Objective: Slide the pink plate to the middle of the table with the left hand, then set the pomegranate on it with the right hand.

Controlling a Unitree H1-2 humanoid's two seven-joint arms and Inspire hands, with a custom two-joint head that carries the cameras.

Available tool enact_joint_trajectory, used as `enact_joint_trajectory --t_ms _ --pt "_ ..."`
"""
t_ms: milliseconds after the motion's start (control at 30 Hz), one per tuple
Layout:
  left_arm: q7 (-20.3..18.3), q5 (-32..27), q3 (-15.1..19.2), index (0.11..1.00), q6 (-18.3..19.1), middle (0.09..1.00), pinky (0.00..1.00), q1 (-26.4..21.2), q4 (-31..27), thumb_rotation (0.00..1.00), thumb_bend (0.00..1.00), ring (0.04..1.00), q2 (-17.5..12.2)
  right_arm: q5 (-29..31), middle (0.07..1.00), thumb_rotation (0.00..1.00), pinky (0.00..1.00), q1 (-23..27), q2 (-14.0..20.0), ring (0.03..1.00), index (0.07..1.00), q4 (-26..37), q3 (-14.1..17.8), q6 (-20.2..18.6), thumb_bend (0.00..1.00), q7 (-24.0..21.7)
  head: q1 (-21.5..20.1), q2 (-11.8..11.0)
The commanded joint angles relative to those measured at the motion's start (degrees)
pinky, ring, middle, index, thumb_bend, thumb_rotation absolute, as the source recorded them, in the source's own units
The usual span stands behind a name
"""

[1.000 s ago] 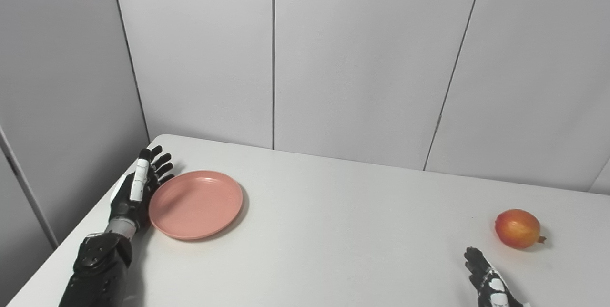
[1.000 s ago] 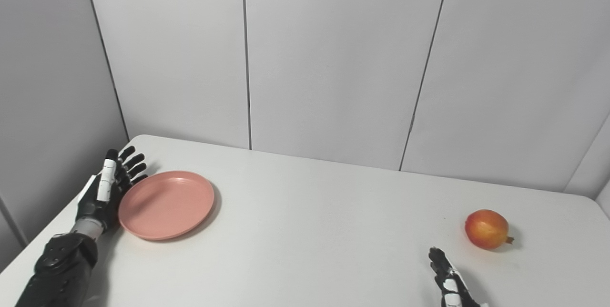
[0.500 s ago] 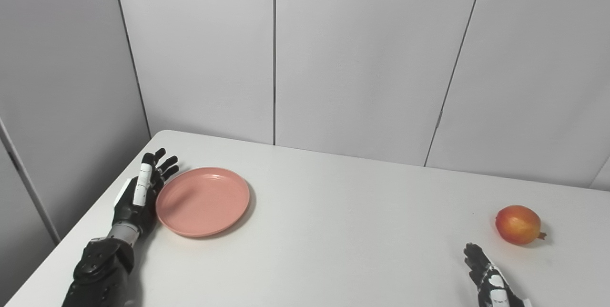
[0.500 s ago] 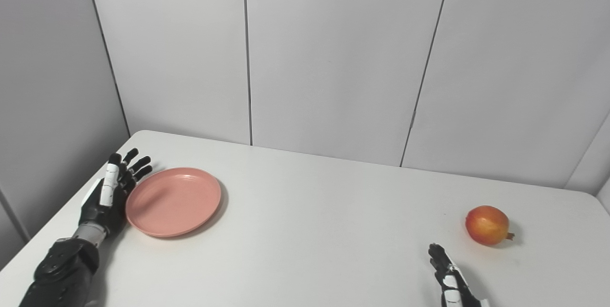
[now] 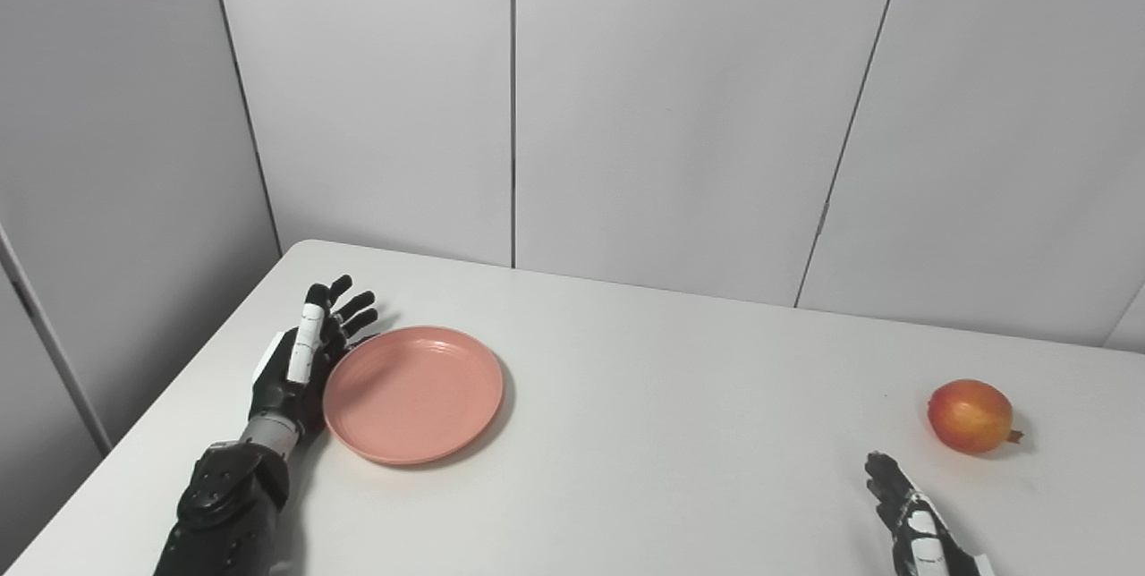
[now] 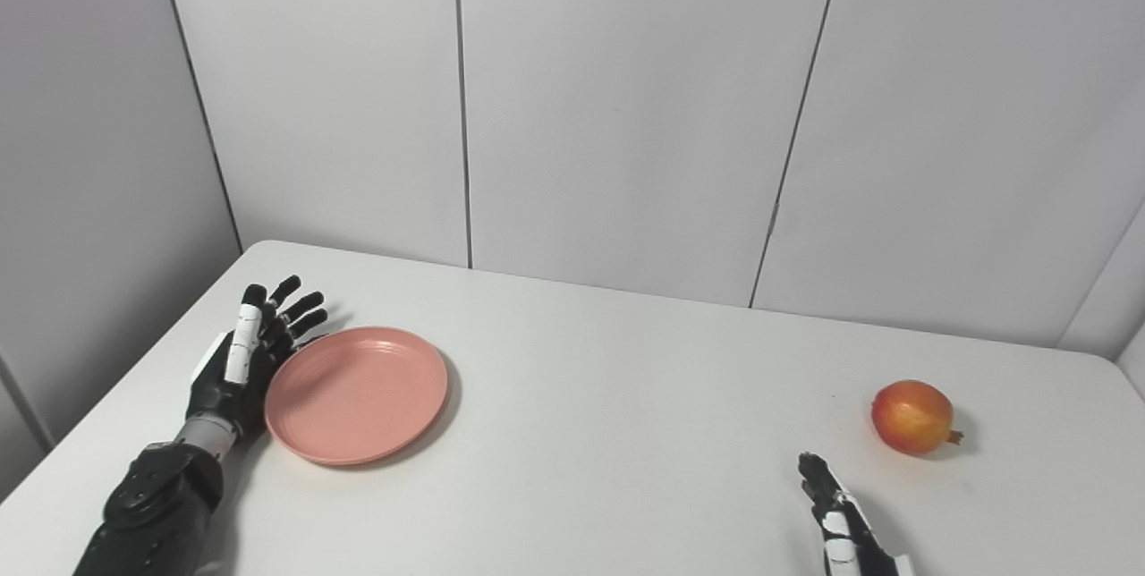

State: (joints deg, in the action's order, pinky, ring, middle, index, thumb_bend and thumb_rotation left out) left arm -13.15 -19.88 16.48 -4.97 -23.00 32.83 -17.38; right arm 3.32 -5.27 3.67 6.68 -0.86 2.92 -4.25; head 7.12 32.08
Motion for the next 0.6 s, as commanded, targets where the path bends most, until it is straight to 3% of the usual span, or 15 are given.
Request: enact_joint_trajectory --t_ms 0,233,567 --pt "0.6 0.0 -0.4 0.902 0.4 0.874 0.76 -2.2 -1.8 0.89 1.00 0.873 0.1 0.1 0.911 0.99 1.00 -1.5 -0.9 0.940 0.863 -1.0 -0.4 -0.7 0.79 0.1 -0.1 0.0" --pt "1.5 0.7 -1.5 0.903 2.3 0.859 0.72 -2.2 -3.4 0.91 1.00 0.860 1.4 -0.8 0.911 0.99 1.00 -1.3 -1.4 0.940 0.863 -1.1 -0.8 -0.8 0.80 0.4 -0.6 -0.1" --pt "2.1 1.3 -3.5 0.931 5.5 0.873 0.75 -0.4 -7.3 0.91 1.00 0.884 3.1 -1.2 0.913 0.99 1.00 -1.0 -1.9 0.936 0.863 -0.9 -1.3 -0.8 0.79 0.4 -1.0 0.1"
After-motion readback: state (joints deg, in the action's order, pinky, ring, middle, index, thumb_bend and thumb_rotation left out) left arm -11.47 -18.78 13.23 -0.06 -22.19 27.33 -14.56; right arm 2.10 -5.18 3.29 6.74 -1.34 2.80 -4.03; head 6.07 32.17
